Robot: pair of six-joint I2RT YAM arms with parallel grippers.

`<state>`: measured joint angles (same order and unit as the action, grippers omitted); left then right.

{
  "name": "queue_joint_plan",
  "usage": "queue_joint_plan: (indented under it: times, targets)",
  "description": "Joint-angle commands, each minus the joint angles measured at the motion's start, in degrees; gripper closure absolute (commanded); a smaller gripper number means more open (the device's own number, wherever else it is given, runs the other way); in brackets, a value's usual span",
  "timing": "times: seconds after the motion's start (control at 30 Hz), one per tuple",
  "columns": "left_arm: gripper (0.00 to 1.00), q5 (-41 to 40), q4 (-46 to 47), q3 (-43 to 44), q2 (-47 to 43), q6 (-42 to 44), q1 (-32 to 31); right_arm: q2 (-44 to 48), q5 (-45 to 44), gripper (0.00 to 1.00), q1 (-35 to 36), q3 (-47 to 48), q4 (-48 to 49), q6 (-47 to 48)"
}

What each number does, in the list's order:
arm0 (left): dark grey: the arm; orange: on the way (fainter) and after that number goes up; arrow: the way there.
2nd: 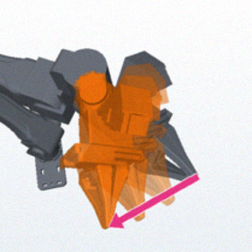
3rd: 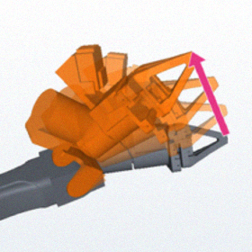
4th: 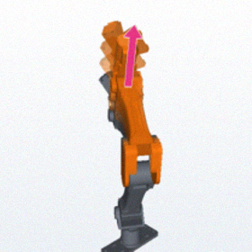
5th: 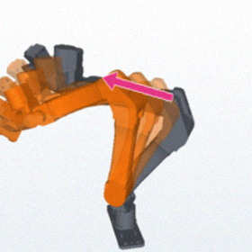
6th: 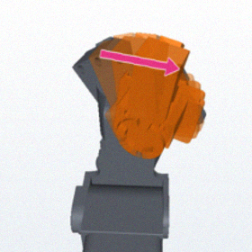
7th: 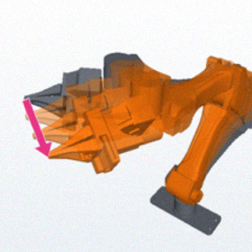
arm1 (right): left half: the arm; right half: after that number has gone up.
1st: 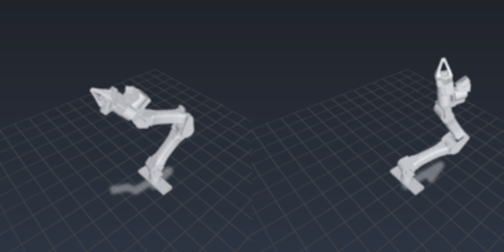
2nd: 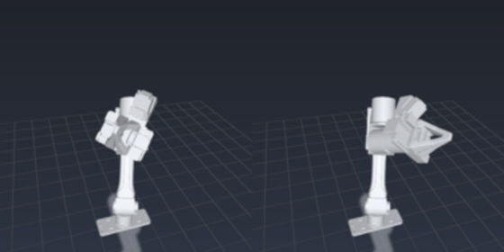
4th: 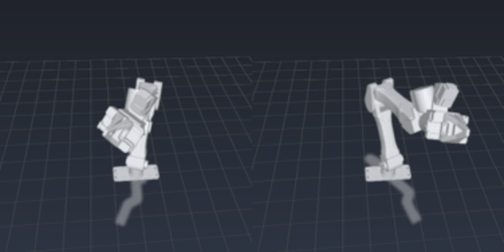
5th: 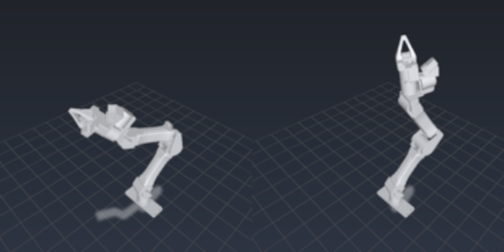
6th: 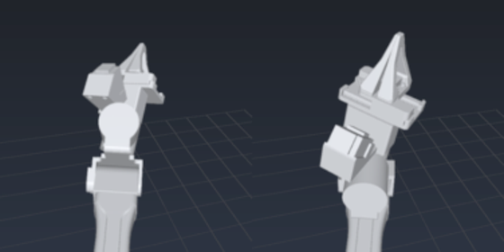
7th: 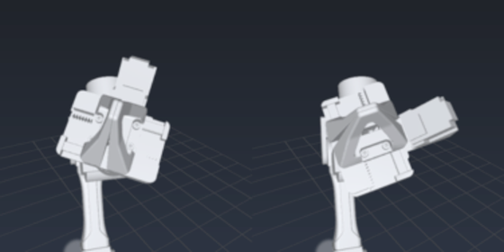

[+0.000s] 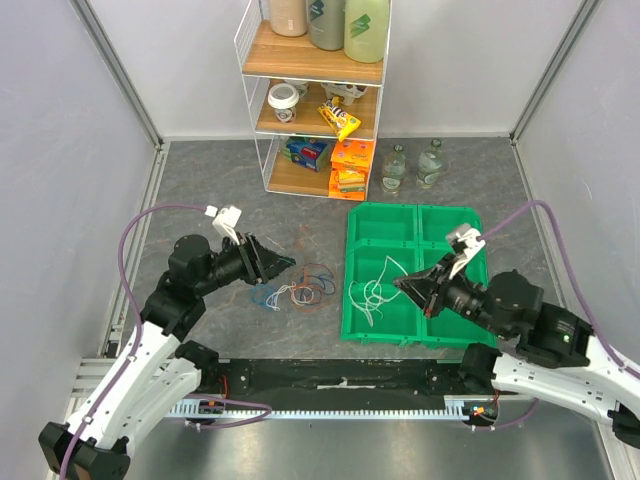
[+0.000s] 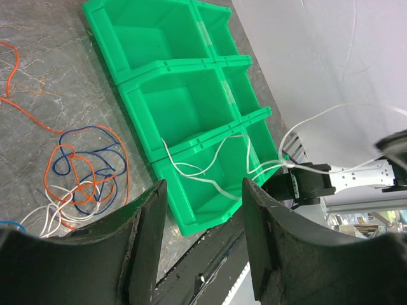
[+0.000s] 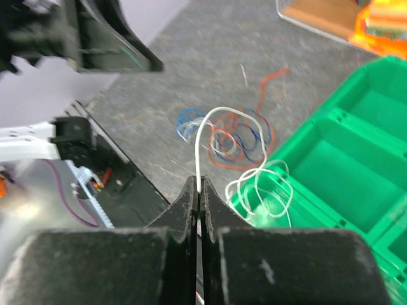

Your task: Untangle the cables

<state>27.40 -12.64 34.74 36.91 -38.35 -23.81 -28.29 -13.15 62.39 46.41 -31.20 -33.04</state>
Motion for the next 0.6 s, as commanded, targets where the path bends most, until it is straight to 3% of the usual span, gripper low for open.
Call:
queue_joint_plan:
  times: [0.0, 0.2, 0.57]
  targets:
    - [0.44, 0.1, 2.7, -0.1, 0.4, 0.0, 0.2, 0.3, 4.6, 1.0, 0.0, 6.1, 2.1, 4.2]
    - [0.44, -0.4, 2.1, -0.3, -0.4, 0.4, 0.2, 0.3, 2.5, 1.0, 0.0, 7.6, -4.4, 4.0]
    - [0.43, -0.2, 2.4, 0.0, 0.4, 0.3, 0.2, 6.2, 10.9, 1.0, -0.1, 8.5, -1.8, 6.5]
